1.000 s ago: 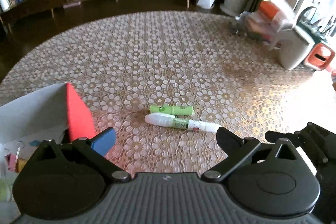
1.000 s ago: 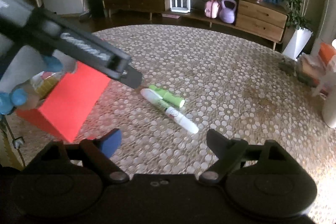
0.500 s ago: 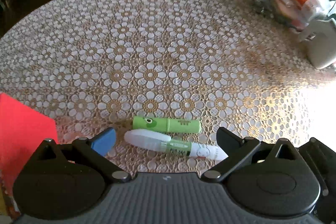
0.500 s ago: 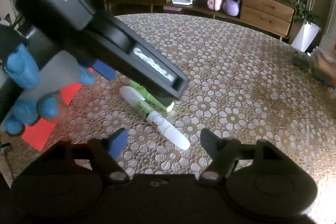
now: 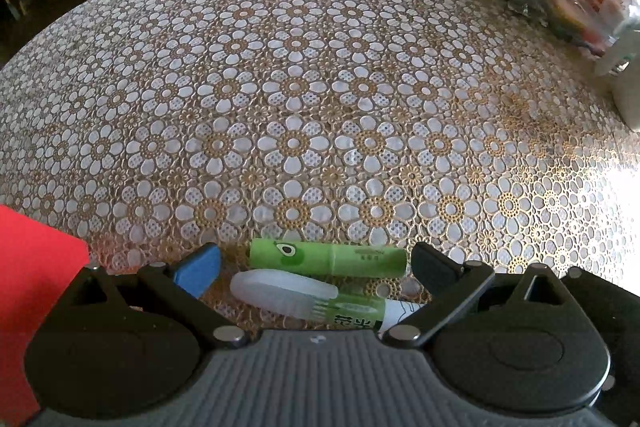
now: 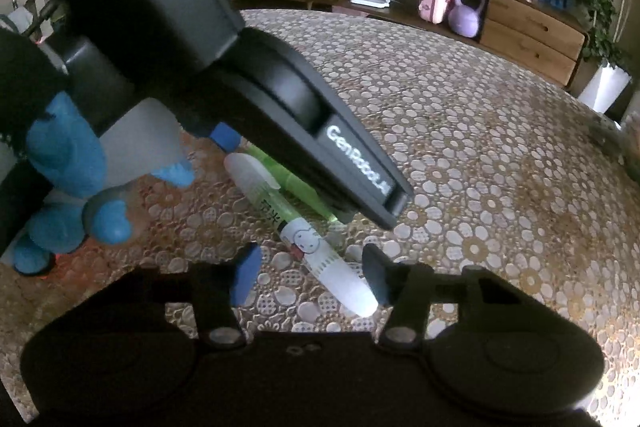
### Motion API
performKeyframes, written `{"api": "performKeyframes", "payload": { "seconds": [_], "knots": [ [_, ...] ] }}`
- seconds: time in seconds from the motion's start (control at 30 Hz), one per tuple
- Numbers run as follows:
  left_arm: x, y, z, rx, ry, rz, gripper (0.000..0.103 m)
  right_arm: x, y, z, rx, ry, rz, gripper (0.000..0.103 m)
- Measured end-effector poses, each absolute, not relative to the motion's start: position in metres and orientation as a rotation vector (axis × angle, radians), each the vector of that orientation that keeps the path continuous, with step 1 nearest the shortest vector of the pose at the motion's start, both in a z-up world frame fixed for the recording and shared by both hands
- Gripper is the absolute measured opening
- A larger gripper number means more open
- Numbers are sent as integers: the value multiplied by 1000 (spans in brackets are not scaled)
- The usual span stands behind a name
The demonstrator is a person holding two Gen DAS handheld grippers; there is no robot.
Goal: Organize rigid objects
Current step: 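Grasp the green tube with the left gripper while the right gripper grasps the white glue stick, then carry the green tube and glue stick into the red box and open both grippers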
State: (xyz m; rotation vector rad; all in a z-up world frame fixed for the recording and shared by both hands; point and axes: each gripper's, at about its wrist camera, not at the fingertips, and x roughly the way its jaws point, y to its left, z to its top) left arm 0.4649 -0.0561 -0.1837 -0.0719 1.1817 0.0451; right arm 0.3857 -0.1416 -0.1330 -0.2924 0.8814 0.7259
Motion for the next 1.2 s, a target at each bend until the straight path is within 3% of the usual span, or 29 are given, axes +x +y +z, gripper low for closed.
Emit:
{"api": "performKeyframes", "payload": {
  "seconds": [0.13, 0.37, 0.67, 1.2],
  "knots": [
    [456, -71, -203, -56, 1175, 38, 98, 383, -136, -134, -317, 858, 735, 47],
    [447, -126, -232, -11, 1144, 33, 82, 377, -131, -131, -341, 849, 756, 26],
    [444, -111, -201, 3, 1120, 35, 82, 358, -125, -127, -351, 886, 795, 17],
    [401, -44, -120, -92, 1041, -28, 81, 327, -166, -99, -2, 1054, 663, 16]
  ]
}}
